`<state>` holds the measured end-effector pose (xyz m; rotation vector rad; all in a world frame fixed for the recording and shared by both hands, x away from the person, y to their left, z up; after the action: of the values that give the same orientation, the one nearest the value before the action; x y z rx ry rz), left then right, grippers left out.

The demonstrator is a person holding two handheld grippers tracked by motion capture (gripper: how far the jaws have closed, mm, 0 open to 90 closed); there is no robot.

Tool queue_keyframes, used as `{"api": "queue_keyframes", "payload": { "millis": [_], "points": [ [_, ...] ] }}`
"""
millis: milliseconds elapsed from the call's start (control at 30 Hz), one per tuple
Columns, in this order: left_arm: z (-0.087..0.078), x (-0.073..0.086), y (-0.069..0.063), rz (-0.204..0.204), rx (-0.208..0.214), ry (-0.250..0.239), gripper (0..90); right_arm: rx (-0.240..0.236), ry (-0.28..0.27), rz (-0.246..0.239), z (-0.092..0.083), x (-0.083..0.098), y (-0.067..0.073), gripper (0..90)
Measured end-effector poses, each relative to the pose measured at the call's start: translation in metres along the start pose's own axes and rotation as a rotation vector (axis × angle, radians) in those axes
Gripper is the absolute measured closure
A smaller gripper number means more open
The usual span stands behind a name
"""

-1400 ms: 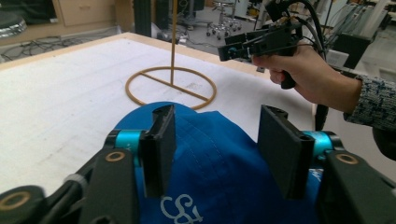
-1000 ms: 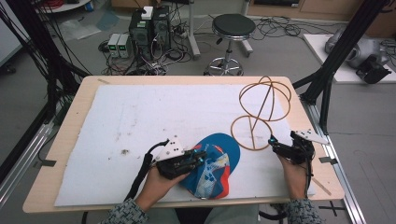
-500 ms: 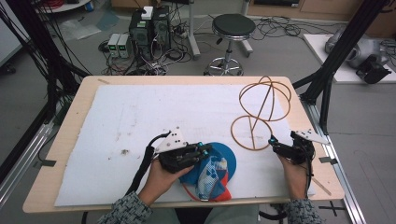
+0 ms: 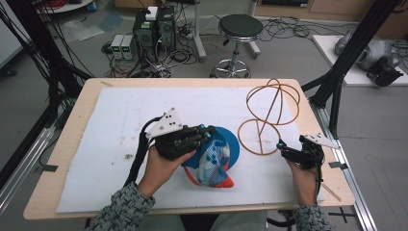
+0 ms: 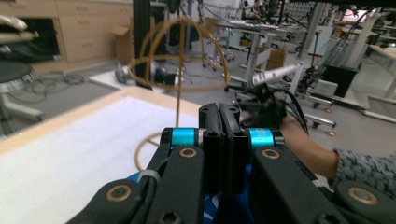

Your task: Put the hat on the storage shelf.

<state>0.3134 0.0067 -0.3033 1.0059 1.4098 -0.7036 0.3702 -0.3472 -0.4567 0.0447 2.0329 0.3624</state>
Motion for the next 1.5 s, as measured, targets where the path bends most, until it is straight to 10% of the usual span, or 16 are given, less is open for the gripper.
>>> {"api": "queue_keyframes", "payload": {
  "millis": [700, 1500],
  "points": [
    [0.010, -0.085, 0.049, 0.056, -0.071, -0.092, 88.0, -0.005, 0.004, 0.010, 0.001, 0.000, 0.000, 11.5],
    [0.046, -0.151, 0.099, 0.078, 0.028, -0.179, 88.0, -0.013, 0.006, 0.015, 0.001, 0.001, 0.000, 11.5]
  ]
}}
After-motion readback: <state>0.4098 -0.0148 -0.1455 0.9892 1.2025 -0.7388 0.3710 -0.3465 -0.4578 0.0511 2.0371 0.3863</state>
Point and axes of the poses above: each handheld gripper's, and its own axes: z roughly forward along the jaws, x roughly out of its underside, y roughly to its left, the point moved 6 cm from there along z, roughly forward along the jaws, and after that the axes turned 13 degrees about z, right-handed, at the moved point
